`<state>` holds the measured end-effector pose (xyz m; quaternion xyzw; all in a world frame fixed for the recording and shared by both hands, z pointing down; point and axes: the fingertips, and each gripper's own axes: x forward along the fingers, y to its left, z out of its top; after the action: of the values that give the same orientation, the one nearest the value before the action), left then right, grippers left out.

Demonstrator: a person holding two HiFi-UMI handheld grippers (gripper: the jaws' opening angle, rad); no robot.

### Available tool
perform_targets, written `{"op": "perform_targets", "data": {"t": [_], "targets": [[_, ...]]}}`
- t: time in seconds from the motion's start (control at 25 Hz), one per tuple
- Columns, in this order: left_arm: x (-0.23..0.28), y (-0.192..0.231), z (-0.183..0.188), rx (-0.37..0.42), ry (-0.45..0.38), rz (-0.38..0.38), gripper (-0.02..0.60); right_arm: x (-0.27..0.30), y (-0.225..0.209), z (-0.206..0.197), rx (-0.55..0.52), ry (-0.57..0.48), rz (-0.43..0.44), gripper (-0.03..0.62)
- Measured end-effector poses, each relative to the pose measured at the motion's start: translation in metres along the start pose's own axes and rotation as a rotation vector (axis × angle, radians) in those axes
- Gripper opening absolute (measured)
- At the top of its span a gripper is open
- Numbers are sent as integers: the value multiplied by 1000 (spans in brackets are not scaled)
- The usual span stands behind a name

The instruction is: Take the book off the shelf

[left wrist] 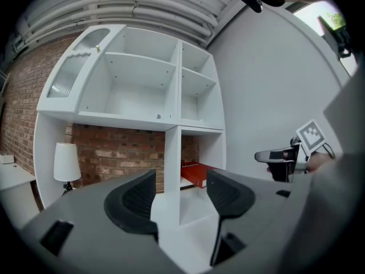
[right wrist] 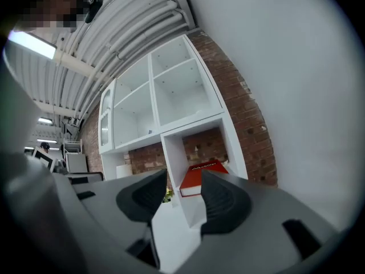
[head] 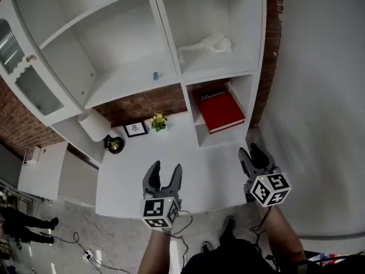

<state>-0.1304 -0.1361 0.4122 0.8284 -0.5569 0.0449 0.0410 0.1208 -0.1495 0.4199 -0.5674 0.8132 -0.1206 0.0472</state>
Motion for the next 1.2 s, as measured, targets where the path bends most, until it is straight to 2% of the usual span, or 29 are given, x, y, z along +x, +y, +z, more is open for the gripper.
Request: {"op": "perform_targets", "data": {"t": [0.12,0.32,0.52,0.6,0.72,0.84,0.96,1.2], "targets": [[22,-5,-7,-44,24,5,267,23,-18,-11,95,26,38,184],[48,-12,-23,-141,70,18,267,58,-40,-37,406,80,121,190],[59,-18,-35,-224,109,43,267,83,-53,-48,615,97,168,195],[61,-15,-39,-248,119,57,267,94,-57,-54,734,98,187,195],[62,-10,-46,-269,136,77,267,110,-65,-65,952,85,197,204],[64,-2,-50,-269,146,93,267,126,-74,-78,1122,70,162,237],[64,8,-54,-242,159,111,267,141,-77,-87,1195,71,135,249],[69,30,-54,-208,167,106,266,165,-81,-95,1257,46,92,261]]}}
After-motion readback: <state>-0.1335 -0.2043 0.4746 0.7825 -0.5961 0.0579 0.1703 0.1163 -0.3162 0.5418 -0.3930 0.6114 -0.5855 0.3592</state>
